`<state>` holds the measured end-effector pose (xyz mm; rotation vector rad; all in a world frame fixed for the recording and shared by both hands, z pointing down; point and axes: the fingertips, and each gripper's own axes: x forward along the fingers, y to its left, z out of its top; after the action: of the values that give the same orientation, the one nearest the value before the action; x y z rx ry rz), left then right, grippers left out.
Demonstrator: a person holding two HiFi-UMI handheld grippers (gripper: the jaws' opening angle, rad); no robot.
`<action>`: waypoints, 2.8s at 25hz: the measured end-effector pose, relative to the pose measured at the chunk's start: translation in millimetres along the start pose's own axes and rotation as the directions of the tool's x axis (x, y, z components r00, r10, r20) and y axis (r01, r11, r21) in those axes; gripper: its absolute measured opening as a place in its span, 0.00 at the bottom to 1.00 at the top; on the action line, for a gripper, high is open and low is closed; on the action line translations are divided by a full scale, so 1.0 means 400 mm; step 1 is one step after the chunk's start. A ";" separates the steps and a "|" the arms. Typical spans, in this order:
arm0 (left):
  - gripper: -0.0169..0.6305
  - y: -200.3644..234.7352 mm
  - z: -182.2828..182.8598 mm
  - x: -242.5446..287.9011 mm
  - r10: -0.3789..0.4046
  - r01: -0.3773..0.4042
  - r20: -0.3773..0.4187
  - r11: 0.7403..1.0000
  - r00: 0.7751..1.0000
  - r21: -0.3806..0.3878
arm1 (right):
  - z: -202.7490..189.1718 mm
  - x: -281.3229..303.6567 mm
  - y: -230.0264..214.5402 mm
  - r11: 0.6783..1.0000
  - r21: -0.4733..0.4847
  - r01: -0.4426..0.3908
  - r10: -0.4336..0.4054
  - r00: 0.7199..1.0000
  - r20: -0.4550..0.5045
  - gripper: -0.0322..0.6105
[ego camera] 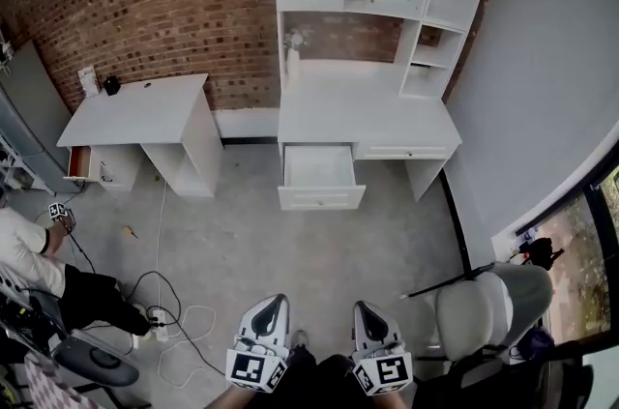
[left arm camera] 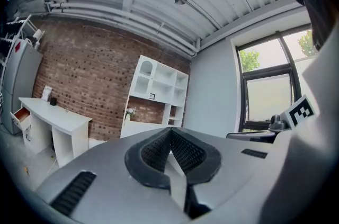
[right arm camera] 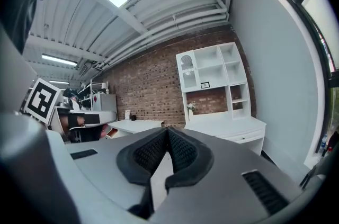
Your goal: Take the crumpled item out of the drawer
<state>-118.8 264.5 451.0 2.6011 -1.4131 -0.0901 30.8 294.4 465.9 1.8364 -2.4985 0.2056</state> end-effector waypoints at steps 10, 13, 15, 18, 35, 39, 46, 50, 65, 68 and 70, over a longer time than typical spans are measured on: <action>0.06 0.137 -0.035 0.361 0.022 -0.025 -0.069 0.999 0.997 -0.040 | 0.025 0.356 -0.204 1.000 0.004 -0.013 0.013 0.999 -0.030 0.07; 0.06 0.172 -0.050 0.498 0.049 -0.052 -0.067 0.998 0.997 -0.039 | 0.020 0.478 -0.293 0.999 0.000 -0.039 0.039 0.999 -0.035 0.07; 0.06 0.201 -0.040 0.601 0.076 -0.078 -0.070 0.997 0.995 -0.028 | 0.024 0.570 -0.354 0.998 0.008 -0.062 0.063 0.997 -0.040 0.07; 0.06 0.230 -0.009 0.756 0.102 -0.105 -0.071 0.994 0.992 -0.034 | 0.048 0.702 -0.444 0.995 0.005 -0.100 0.100 0.994 -0.054 0.07; 0.06 0.516 -0.193 1.395 0.096 -0.122 -0.240 0.988 0.966 -0.094 | -0.052 1.280 -0.757 0.996 0.033 -0.079 0.084 0.979 -0.186 0.07; 0.06 0.599 -0.246 1.539 0.065 -0.097 -0.301 0.991 0.951 -0.091 | -0.062 1.426 -0.791 0.997 0.059 -0.046 0.058 0.974 -0.219 0.07; 0.07 0.704 -0.566 1.758 -0.017 -0.023 -0.519 0.997 0.855 -0.071 | -0.149 1.635 -0.838 0.996 0.087 -0.037 0.062 0.950 -0.306 0.07; 0.08 0.725 -0.776 1.815 -0.077 -0.014 -0.649 0.991 0.757 -0.134 | -0.187 1.706 -0.848 0.993 0.115 -0.030 0.066 0.942 -0.330 0.07; 0.29 0.758 -1.297 1.851 -0.103 -0.148 -0.903 0.973 0.416 -0.179 | -0.358 1.753 -0.953 0.988 0.150 0.046 0.025 0.896 -0.444 0.07; 0.29 0.772 -1.350 1.850 -0.110 -0.198 -0.921 0.961 0.374 -0.195 | -0.381 1.749 -0.958 0.987 0.155 0.047 0.029 0.890 -0.455 0.07; 0.32 0.781 -1.383 1.847 -0.116 -0.235 -0.936 0.951 0.334 -0.202 | -0.396 1.748 -0.959 0.985 0.162 0.053 0.029 0.884 -0.467 0.07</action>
<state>103.6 -449.0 1076.2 1.6779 -0.8720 1.0012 177.5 -460.8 729.7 1.6047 -2.1815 0.7855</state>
